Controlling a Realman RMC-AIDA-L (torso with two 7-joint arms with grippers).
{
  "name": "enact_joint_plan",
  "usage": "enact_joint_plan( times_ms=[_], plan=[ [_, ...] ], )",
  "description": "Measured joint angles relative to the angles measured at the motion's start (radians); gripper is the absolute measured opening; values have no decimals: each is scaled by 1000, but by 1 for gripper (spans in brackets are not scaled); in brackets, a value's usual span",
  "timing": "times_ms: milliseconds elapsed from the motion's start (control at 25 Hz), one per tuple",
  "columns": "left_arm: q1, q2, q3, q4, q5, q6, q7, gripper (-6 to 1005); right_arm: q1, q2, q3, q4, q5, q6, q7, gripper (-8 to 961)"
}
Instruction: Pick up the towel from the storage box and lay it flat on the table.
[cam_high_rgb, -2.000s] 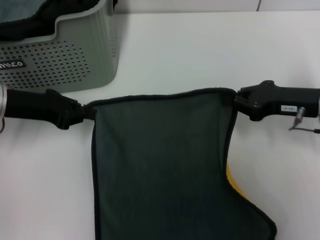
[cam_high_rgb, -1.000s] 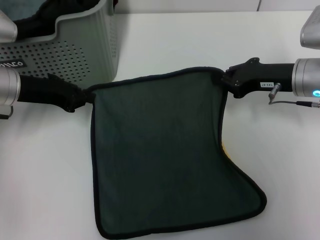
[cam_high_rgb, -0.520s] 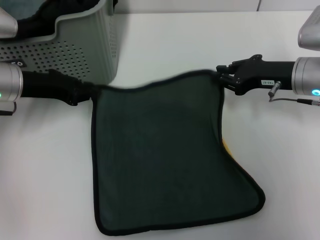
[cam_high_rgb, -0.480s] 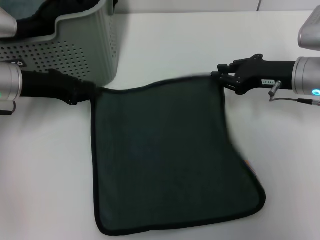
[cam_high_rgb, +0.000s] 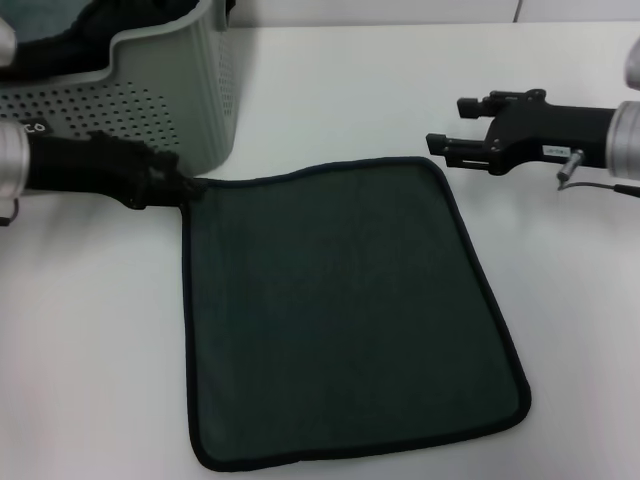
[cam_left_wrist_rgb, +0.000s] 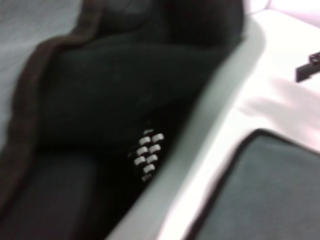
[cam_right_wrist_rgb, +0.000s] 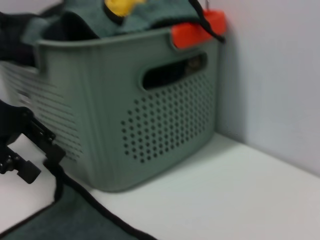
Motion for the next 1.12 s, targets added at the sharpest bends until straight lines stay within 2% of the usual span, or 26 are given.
enact_joint_plan(
  times_ms=[120, 240, 360, 480, 600, 640, 920, 1120],
  plan=[
    [54, -8, 1, 129, -82, 133, 25, 556, -58, -4, 4, -72, 59, -109, -71, 702],
    [132, -23, 5, 247, -258, 303, 139, 612, -135, -11, 19, -130, 131, -300, -196, 787],
    [186, -33, 11, 252, -417, 483, 330, 616, -177, -11, 59, -149, 141, -486, -245, 872],
    [227, -35, 59, 178, -558, 617, 506, 620, -197, -5, 88, -130, 168, -691, -252, 873],
    [257, -9, 157, 121, -646, 623, 560, 623, -201, -2, 85, -90, 218, -828, -265, 874],
    [258, -5, 159, 113, -653, 623, 562, 624, -201, -2, 84, -79, 233, -860, -267, 875],
    [244, 44, 164, 23, -720, 621, 570, 633, -186, 1, 52, -34, 260, -885, -276, 878],
    [233, 54, 161, 5, -727, 620, 528, 639, -184, 2, 0, -33, 265, -835, -289, 880]
  ],
)
